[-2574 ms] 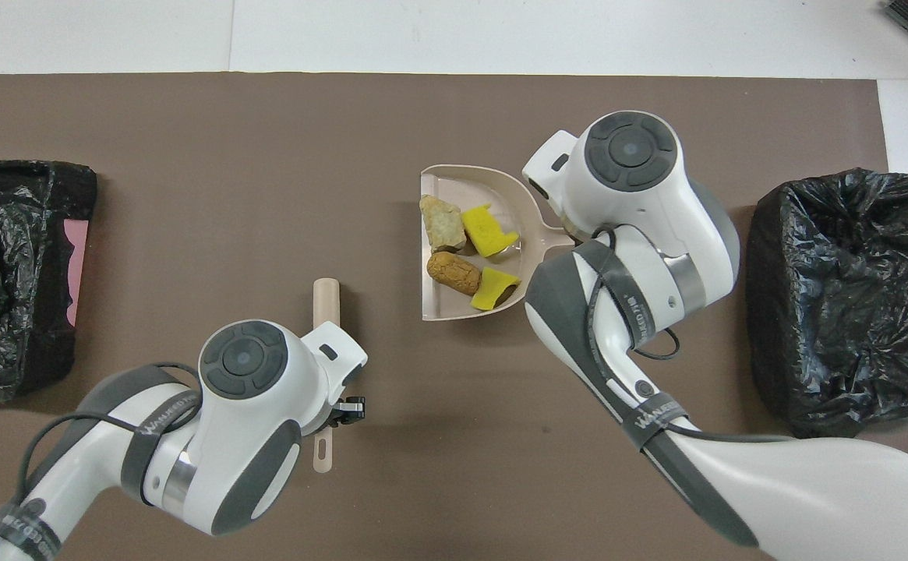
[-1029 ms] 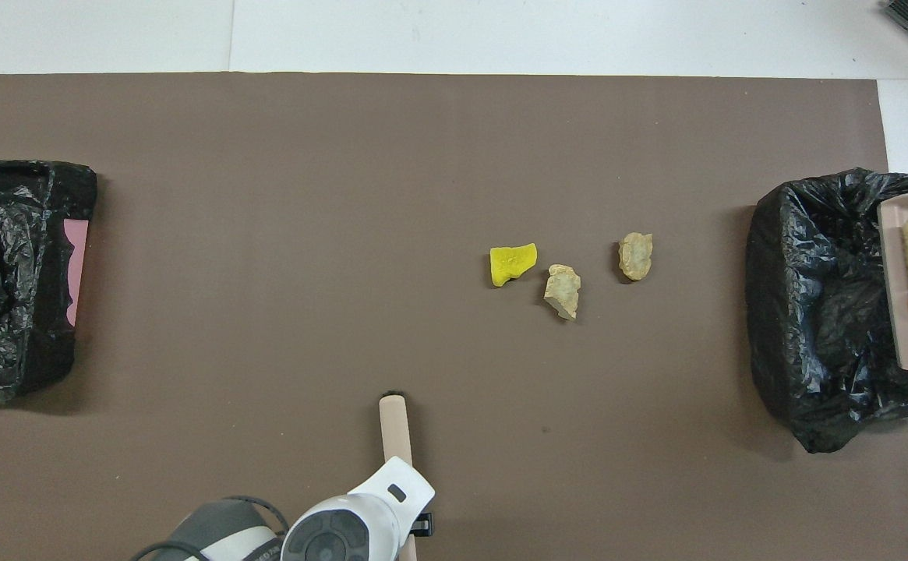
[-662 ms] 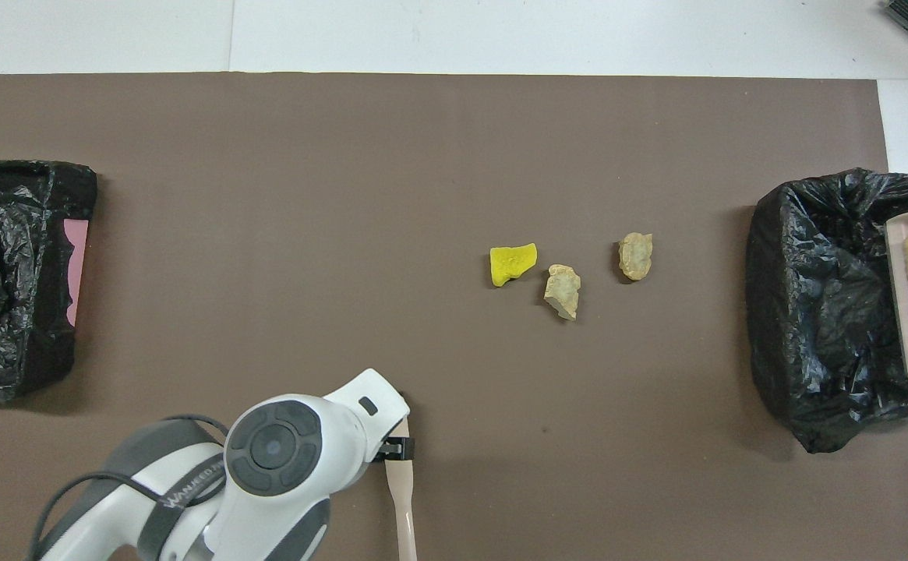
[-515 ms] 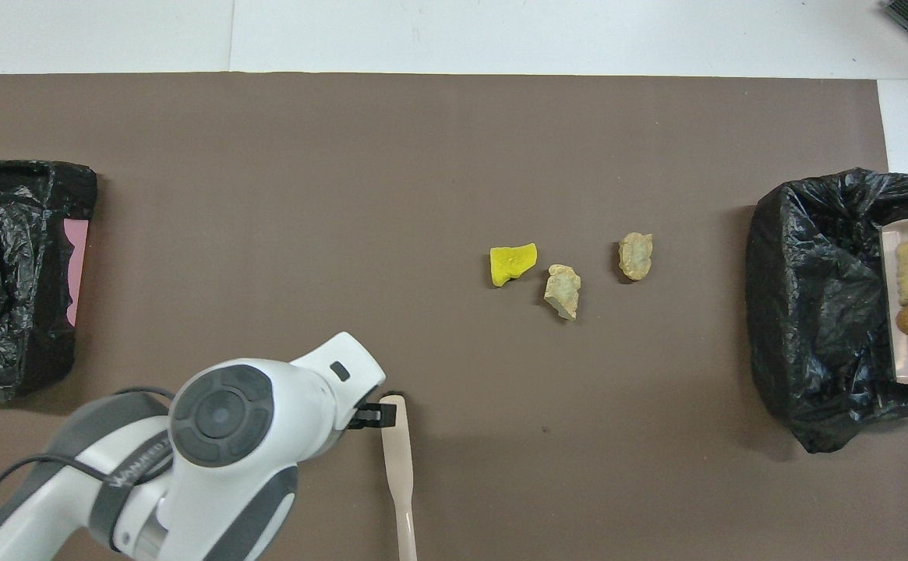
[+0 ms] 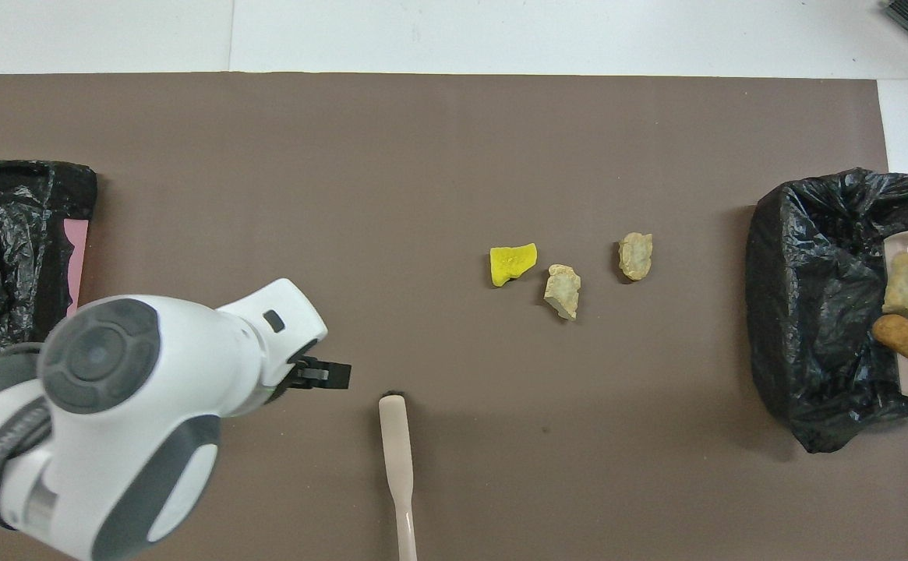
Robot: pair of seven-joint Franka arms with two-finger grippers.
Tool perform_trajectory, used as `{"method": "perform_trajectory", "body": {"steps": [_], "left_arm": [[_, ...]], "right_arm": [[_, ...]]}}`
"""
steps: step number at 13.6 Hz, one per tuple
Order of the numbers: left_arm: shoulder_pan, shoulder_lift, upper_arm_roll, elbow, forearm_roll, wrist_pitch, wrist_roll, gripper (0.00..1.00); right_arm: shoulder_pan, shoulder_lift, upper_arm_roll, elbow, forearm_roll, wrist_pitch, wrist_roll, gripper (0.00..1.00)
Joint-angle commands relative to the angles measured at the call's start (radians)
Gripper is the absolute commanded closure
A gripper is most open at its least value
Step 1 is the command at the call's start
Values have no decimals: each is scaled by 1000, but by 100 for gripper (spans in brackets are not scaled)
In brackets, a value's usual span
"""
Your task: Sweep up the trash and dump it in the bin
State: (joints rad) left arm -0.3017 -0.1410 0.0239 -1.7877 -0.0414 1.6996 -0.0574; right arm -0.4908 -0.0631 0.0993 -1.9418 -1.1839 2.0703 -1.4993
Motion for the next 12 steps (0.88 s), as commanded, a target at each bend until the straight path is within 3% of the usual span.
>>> {"method": "perform_trajectory", "body": {"steps": [1, 4, 7, 12], "left_arm": [[99, 46, -12, 190, 28, -138, 108, 0], [142, 83, -7, 284, 29, -213, 116, 0], [168, 176, -7, 430, 29, -288, 136, 0], [179, 163, -7, 430, 23, -290, 189, 0]], "right_arm": [[-11, -38, 5, -3, -31, 21, 7, 100], [23, -38, 26, -3, 16, 5, 16, 100], [98, -37, 30, -3, 102, -39, 16, 100], [195, -29, 30, -6, 419, -105, 47, 100]]}}
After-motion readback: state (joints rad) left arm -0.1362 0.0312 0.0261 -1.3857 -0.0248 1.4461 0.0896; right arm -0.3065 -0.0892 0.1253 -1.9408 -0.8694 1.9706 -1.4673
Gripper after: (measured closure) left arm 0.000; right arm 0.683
